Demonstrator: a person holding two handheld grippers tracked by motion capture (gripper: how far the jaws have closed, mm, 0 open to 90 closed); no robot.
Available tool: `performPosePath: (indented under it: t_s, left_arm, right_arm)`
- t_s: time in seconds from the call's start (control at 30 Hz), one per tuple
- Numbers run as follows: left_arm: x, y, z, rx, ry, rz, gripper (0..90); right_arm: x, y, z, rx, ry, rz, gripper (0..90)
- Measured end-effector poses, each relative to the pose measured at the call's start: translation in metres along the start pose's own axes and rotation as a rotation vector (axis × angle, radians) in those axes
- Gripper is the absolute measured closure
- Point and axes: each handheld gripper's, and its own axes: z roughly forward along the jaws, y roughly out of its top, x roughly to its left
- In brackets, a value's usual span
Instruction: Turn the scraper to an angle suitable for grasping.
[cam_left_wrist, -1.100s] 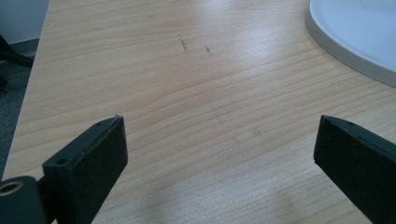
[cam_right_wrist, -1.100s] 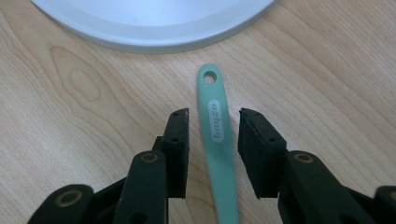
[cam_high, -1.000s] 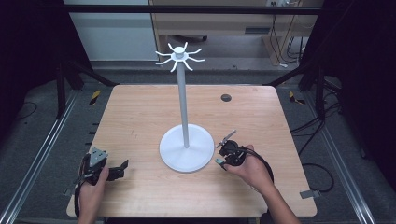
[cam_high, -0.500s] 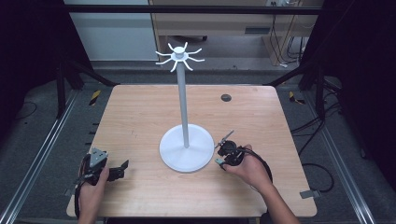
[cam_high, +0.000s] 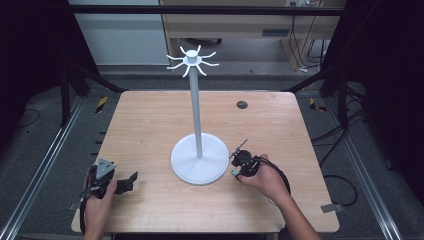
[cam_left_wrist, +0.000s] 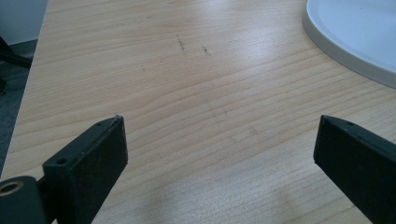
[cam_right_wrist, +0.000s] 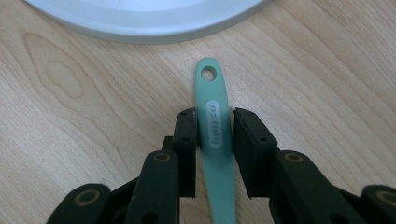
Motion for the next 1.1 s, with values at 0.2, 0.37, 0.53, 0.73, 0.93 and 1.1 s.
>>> performPosePath:
  t_s: [0.2,0.37,0.53,0.73,0.93,1.1]
  left_arm:
    - [0.000,0.000,0.000,0.005,-0.004,0.004,2.4]
    - [-0.001,0.000,0.000,0.007,-0.004,0.006,2.4]
    - [0.000,0.000,0.000,0.004,-0.003,0.004,2.4]
    - [-0.001,0.000,0.000,0.006,-0.004,0.006,2.4]
    - [-0.002,0.000,0.001,0.003,-0.003,0.005,2.4]
    - [-0.002,0.000,0.001,0.003,-0.002,0.005,2.4]
  right_arm:
    - [0.000,0.002,0.000,0.014,0.004,0.006,71.6]
    - [0.001,0.003,0.000,0.023,-0.004,0.010,73.7]
    - [-0.002,0.000,0.000,-0.010,-0.002,0.000,74.0]
    - [-0.009,-0.006,-0.014,-0.083,-0.003,0.039,74.2]
    - [-0.020,-0.013,-0.040,-0.191,-0.009,0.083,74.2]
    - [-0.028,-0.017,-0.055,-0.246,-0.027,0.104,74.2]
